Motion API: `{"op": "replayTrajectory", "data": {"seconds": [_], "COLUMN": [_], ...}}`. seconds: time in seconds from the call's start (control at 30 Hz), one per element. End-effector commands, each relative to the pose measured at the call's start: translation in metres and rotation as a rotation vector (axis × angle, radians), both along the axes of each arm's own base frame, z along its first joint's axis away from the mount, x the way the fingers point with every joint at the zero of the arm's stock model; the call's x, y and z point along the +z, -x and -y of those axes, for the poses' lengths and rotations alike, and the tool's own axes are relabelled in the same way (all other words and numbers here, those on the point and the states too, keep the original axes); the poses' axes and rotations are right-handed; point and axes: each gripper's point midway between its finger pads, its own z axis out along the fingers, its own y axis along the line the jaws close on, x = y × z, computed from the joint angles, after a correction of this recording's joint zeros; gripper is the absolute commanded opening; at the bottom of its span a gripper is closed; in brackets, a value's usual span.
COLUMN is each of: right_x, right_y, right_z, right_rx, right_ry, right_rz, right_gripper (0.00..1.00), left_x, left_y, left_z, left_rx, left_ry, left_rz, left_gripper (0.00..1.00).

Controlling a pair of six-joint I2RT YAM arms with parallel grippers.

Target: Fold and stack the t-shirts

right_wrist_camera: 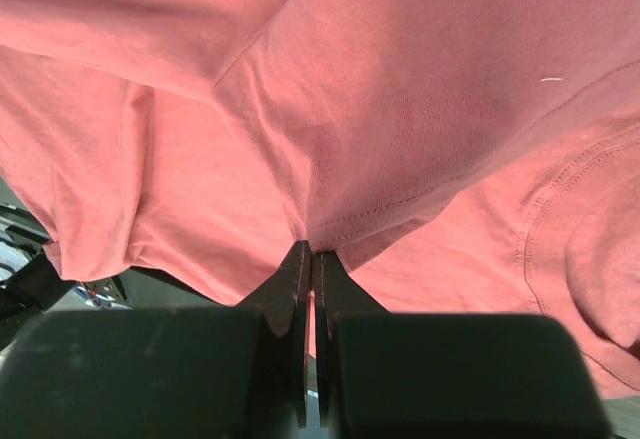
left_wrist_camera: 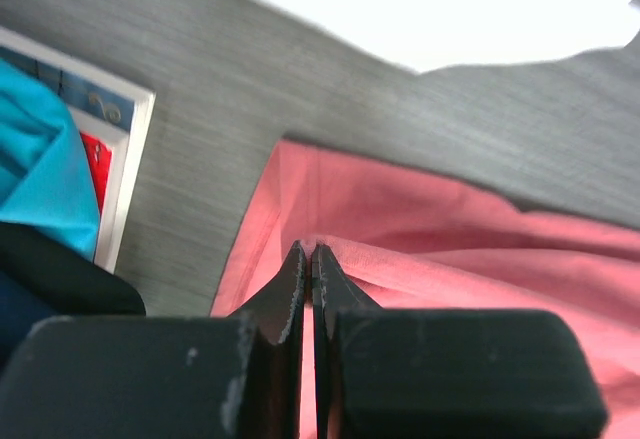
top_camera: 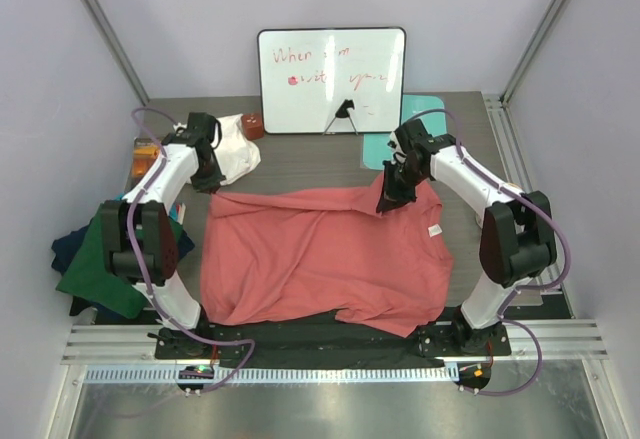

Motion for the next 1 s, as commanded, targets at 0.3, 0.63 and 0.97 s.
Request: {"op": "replayTrajectory", "data": {"seconds": [0.3,0.63,0.97], "right_x": [-0.017,-0.001,-0.006], "right_y": [0.016,-0.006,0.007], "right_z": [-0.011,-0.019,-0.018], "right_rx": [0.021,0.025,0.039], "right_ry": [-0.028,-0.049,-0.05], "right_rz": [-0.059,-0.007,-0.041], "right_gripper": [0.01,0.01,0.01], "left_x": [-0.005,0.04,0.018], "left_y": [0.012,-0.028,-0.01], "left_z": [-0.012,-0.016,-0.02], "left_rx": [0.007,0.0,-0.009], "left_ry": [-0.059,-0.086,-0.105], "left_rz": [-0.064,0.066,-0.023], "left_gripper": [0.0,0.0,0.0]}}
